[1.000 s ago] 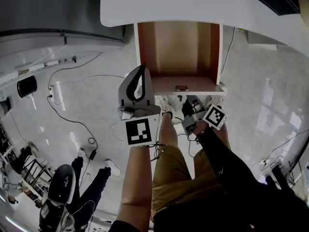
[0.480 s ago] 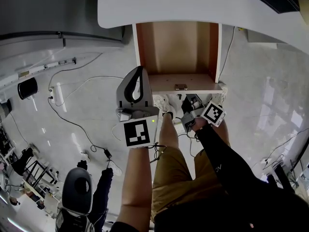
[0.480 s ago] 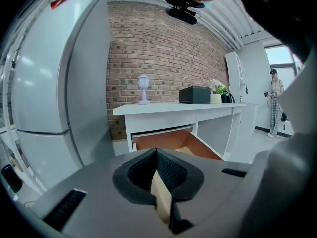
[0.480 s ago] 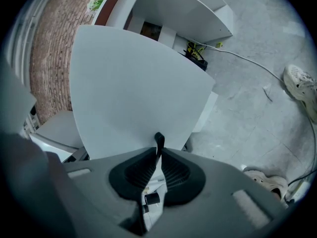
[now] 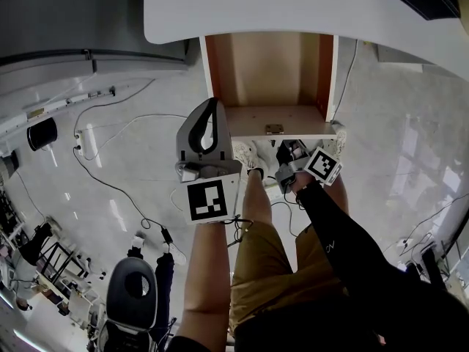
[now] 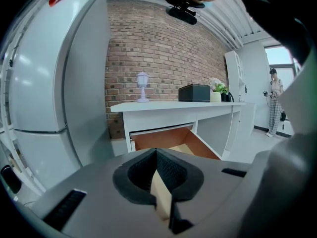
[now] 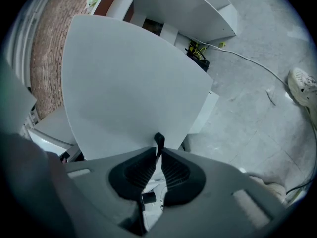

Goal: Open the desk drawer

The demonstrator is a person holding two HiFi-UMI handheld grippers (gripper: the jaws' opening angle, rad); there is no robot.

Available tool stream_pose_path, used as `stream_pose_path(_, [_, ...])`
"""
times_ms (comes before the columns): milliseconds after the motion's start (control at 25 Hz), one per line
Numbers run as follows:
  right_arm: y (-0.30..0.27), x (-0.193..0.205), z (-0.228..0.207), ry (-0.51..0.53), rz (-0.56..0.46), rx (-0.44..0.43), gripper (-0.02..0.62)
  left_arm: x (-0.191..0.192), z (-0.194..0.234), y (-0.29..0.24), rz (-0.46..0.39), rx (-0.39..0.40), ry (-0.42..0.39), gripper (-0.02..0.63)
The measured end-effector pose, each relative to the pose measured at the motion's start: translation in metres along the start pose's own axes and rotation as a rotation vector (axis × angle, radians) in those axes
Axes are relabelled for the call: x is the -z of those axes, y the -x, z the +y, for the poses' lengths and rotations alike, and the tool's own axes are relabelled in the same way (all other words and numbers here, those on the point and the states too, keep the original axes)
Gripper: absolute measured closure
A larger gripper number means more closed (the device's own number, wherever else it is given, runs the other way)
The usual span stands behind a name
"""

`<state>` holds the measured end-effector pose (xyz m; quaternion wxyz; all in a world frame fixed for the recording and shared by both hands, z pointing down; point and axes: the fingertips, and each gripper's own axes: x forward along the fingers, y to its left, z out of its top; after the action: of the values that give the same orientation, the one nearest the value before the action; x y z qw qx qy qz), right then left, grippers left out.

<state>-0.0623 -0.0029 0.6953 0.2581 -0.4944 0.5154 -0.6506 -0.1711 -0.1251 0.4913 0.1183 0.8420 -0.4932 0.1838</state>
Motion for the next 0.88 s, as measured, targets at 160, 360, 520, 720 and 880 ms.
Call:
stream_pose_path(160, [-0.001, -0.002, -0.003, 0.002, -0.003, 0.006, 0.560, -0.002, -0.002, 0.002, 0.001, 0.001, -0.004, 0.597])
stream_pose_path(360, [-0.006, -0.003, -0.012, 0.011, -0.003, 0.023, 0.560, -0.002, -0.004, 0.004, 0.004, 0.005, -0.009, 0.597])
stream_pose_path(520, [-0.004, -0.003, -0.013, 0.006, -0.014, 0.014, 0.560, -0.001, -0.007, 0.006, 0.005, 0.007, -0.010, 0.597])
stream_pose_path(720, [-0.011, -0.005, -0.020, -0.011, -0.036, 0.019, 0.560, 0.003, -0.009, 0.005, 0.013, 0.016, -0.017, 0.597])
stream_pose_path(880, [-0.020, -0.007, -0.028, -0.032, -0.048, 0.006, 0.559, 0.006, -0.009, 0.005, 0.018, 0.018, -0.022, 0.597])
